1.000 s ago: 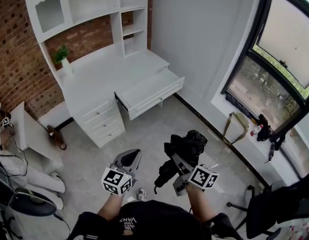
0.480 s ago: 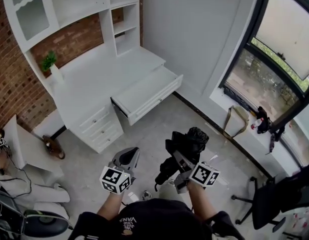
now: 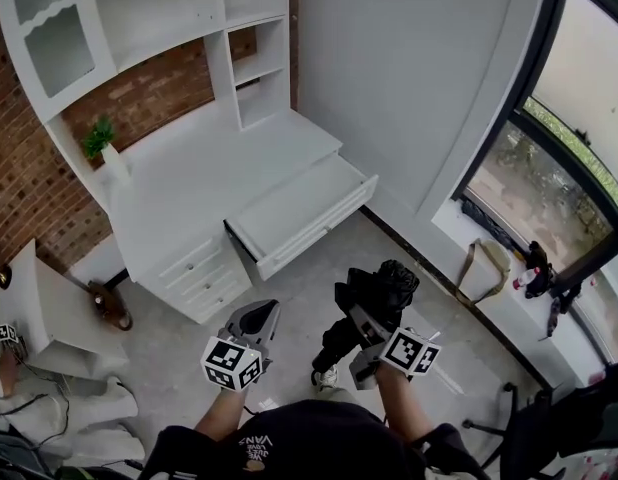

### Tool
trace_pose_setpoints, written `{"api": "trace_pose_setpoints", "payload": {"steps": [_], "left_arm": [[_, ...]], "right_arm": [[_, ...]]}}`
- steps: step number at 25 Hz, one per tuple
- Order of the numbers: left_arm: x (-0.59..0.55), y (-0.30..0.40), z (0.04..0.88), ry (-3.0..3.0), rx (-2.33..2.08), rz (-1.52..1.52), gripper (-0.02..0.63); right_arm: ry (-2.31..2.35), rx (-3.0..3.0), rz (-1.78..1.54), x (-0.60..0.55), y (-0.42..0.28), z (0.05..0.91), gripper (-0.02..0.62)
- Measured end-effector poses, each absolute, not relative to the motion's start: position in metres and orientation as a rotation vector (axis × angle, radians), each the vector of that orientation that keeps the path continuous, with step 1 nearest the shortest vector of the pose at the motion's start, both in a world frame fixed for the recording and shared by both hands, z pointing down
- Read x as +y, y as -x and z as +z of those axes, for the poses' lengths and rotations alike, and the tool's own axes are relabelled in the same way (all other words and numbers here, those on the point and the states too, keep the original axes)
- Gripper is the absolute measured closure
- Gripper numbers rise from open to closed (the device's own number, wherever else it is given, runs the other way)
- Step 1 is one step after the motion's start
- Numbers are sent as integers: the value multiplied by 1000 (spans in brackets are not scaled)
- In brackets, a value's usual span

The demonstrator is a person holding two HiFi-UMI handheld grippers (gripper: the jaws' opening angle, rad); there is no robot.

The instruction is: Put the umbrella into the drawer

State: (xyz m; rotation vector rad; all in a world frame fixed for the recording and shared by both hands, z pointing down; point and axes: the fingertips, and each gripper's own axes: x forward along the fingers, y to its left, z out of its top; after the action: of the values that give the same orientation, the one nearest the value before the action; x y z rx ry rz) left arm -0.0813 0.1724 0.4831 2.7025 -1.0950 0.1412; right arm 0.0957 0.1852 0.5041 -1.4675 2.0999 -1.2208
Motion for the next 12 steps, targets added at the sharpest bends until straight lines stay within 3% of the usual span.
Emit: {"api": "trace_pose_setpoints", "payload": {"steps": [12], "left_arm": [[70,20,479,-2673,-1217,135,598]], "right_arm": [[1390,2178,-1276,69,-154,511,357]]}}
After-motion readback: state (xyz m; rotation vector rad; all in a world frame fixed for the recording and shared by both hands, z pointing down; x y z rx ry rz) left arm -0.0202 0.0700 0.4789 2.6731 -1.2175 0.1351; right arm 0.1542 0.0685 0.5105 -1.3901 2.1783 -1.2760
